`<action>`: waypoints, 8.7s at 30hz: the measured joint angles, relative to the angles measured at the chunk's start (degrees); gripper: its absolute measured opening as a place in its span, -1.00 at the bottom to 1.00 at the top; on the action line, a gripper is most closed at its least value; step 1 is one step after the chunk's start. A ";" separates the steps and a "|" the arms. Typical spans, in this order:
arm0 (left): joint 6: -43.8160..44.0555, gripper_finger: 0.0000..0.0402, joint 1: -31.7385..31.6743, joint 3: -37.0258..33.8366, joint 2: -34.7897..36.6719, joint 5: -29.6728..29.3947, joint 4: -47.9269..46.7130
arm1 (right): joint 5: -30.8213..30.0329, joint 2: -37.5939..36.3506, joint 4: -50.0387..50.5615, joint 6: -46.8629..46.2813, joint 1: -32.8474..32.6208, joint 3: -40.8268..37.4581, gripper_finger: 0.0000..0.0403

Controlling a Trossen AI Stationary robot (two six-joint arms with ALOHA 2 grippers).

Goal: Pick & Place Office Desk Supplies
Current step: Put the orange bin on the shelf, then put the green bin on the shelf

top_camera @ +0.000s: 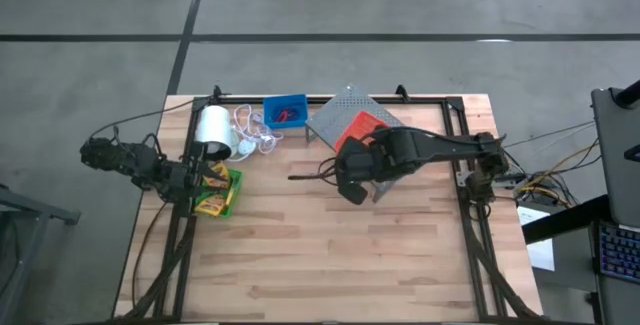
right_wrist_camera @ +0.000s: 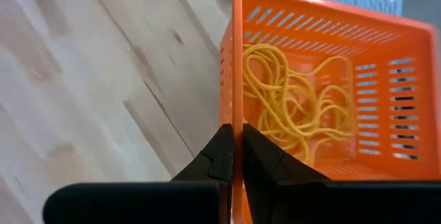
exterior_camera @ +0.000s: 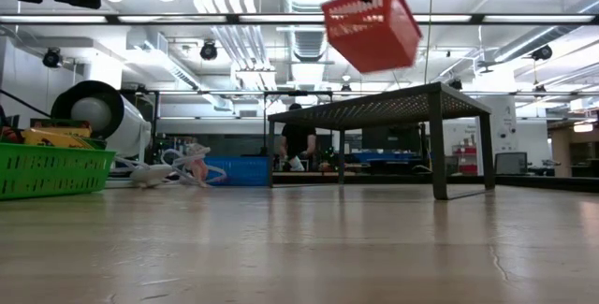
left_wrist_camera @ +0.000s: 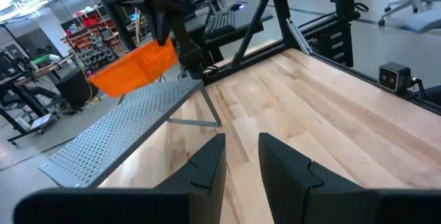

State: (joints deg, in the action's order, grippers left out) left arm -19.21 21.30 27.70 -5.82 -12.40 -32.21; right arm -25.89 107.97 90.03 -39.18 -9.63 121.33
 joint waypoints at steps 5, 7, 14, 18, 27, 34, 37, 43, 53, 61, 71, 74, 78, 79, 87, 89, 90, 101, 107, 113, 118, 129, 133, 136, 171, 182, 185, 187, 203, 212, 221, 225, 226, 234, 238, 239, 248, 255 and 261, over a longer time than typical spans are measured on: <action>-0.01 -0.55 0.02 0.00 0.00 0.00 -0.76 | 0.02 -5.20 -0.05 -5.74 -0.33 -10.39 -0.94; -0.01 -0.55 0.01 0.00 0.00 0.00 -1.11 | 0.02 -7.60 -0.06 -7.71 -0.66 -14.00 -0.94; -0.01 -0.55 0.01 0.00 0.00 0.00 -1.29 | -0.04 -15.29 -1.90 -10.61 -2.67 -25.46 -0.94; -0.01 -0.55 0.02 0.00 0.00 0.00 -1.29 | -1.34 -18.82 -6.72 -10.48 -3.30 -31.77 -0.94; 0.01 -0.55 0.02 0.00 0.00 0.00 -1.51 | -4.26 -23.59 -15.06 -6.46 -2.89 -43.28 -0.94; 0.00 -0.55 0.02 0.00 0.00 0.00 -1.53 | -4.72 -23.90 -19.81 -9.25 -0.69 -46.12 -0.94; 0.00 -0.55 0.00 0.00 0.00 0.00 -1.53 | -5.19 -23.72 -22.16 -13.21 0.78 -45.63 -0.94; -0.01 -0.55 0.02 0.00 0.00 0.00 -1.53 | -2.23 -23.71 -23.29 -13.25 1.77 -43.49 -0.94; 0.00 -0.55 0.00 0.00 0.00 0.00 -1.53 | 1.68 -22.73 -22.94 -14.10 1.77 -43.00 -0.94; 0.01 -0.55 0.00 0.00 0.00 0.00 -1.53 | 2.19 -21.91 -22.70 -14.76 1.75 -43.14 -0.94; 0.00 -0.55 0.02 0.00 0.00 0.00 -1.52 | 2.19 -21.87 -22.63 -14.80 1.66 -43.11 -0.94; -0.01 -0.55 0.00 0.00 -0.02 0.00 -1.53 | 1.97 -21.87 -22.54 -14.84 1.65 -43.11 -0.94; -0.01 -0.55 0.00 0.00 0.00 0.00 -1.52 | 1.92 -21.87 -22.54 -16.15 1.64 -43.11 -0.93; -0.01 -0.55 0.00 0.00 0.00 0.00 -1.53 | 1.92 -21.87 -22.54 -16.07 1.64 -43.11 -0.91; 0.00 -0.55 0.02 0.00 -0.01 0.00 -1.53 | 1.68 -21.60 -22.63 -14.50 1.62 -43.14 -0.66; 0.00 -0.55 0.00 0.00 -0.01 0.00 -1.51 | 1.66 -21.58 -22.74 -14.40 1.62 -43.14 -0.60; 0.00 -0.55 0.01 0.00 0.00 0.00 -1.53 | 1.66 -21.58 -22.77 -14.38 1.62 -43.14 -0.58; -0.01 -0.55 0.01 0.00 -0.01 0.00 -1.53 | 0.57 -21.62 -23.11 -6.70 0.43 -35.52 -0.55; 0.00 -0.55 0.00 0.00 0.00 0.00 -1.51 | -2.50 -21.51 -32.27 7.40 -0.02 -33.37 -0.55; 0.00 -0.55 0.01 0.00 0.00 0.00 -1.52 | -2.78 -21.50 -48.55 25.01 0.00 -36.85 -0.55; 0.01 -0.55 0.02 0.00 0.00 0.00 -1.51 | -2.47 -21.50 -65.54 43.14 0.02 -44.56 -0.59; -0.01 -0.55 0.02 0.00 0.00 0.00 -1.53 | 0.62 -21.47 -96.88 58.44 0.15 -63.52 -0.65; 0.01 -0.55 0.01 0.00 -0.01 0.00 -1.53 | 0.84 -21.47 -97.95 58.44 -0.42 -65.88 -0.62; -0.01 -0.55 0.01 0.00 -0.01 0.00 -1.51 | 0.98 -21.47 -98.06 60.04 -1.17 -66.19 -0.62; -0.01 -0.55 0.00 0.00 -0.02 0.00 -2.18 | -5.20 -41.26 -111.74 50.18 -5.11 -79.32 -0.61; 0.00 -0.55 0.02 0.00 -0.02 0.00 -2.38 | -5.08 -41.49 -111.23 50.41 -5.16 -80.23 -0.66; -0.01 -0.55 0.00 0.00 -0.02 0.00 -2.38 | -5.18 -41.47 -110.78 50.51 -5.11 -80.34 -0.64; 0.01 -0.55 0.02 0.00 -0.02 0.00 -2.38 | -5.18 -41.47 -110.80 50.45 -5.14 -80.34 -0.63; -3.36 -0.55 0.02 0.00 -0.02 0.00 -2.38 | -5.19 -41.47 -110.81 49.68 -5.11 -80.34 -0.62; 0.60 -0.55 0.00 0.00 -0.13 1.41 2.29 | -5.20 -41.47 -110.82 49.68 -5.11 -80.33 -0.66; 14.31 -0.55 0.02 3.60 -5.46 -4.35 9.42 | -5.20 -41.45 -110.35 49.68 -5.11 -80.34 -0.60; 18.86 -0.55 0.00 7.53 -11.25 -4.50 7.92 | -5.20 -41.45 -110.34 49.68 -5.11 -80.34 -0.58; 21.05 -0.55 0.00 8.78 -13.00 -4.56 7.51 | -5.20 -41.45 -110.32 49.68 -5.11 -80.34 -0.58; 53.69 -0.55 0.00 21.18 -28.06 -5.92 -19.35 | -5.20 -41.45 -110.32 49.68 -5.11 -80.34 -0.63; 66.00 -0.55 0.00 24.22 -36.74 2.40 -31.34 | -5.21 -41.43 -110.29 49.68 -5.11 -80.34 -0.66; 66.62 -0.55 0.00 24.48 -38.76 5.21 -32.59 | -5.20 -41.45 -110.28 49.68 -5.11 -80.34 -0.66; 66.15 -0.55 0.02 23.25 -53.31 13.09 -31.04 | -5.22 -41.43 -110.26 49.69 -5.11 -80.34 -0.61; 84.55 -0.55 0.00 23.21 -56.54 13.04 -29.99 | -5.22 -41.43 -110.26 49.68 -5.11 -80.32 -0.58; 96.27 -0.55 -0.02 21.92 -56.52 10.99 -29.33 | -5.22 -41.43 -110.26 49.68 -5.11 -80.34 -0.62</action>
State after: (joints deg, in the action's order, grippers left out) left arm 77.06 21.28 49.63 -62.35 -1.41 -61.54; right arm -31.11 66.54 -20.23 10.50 -14.74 40.99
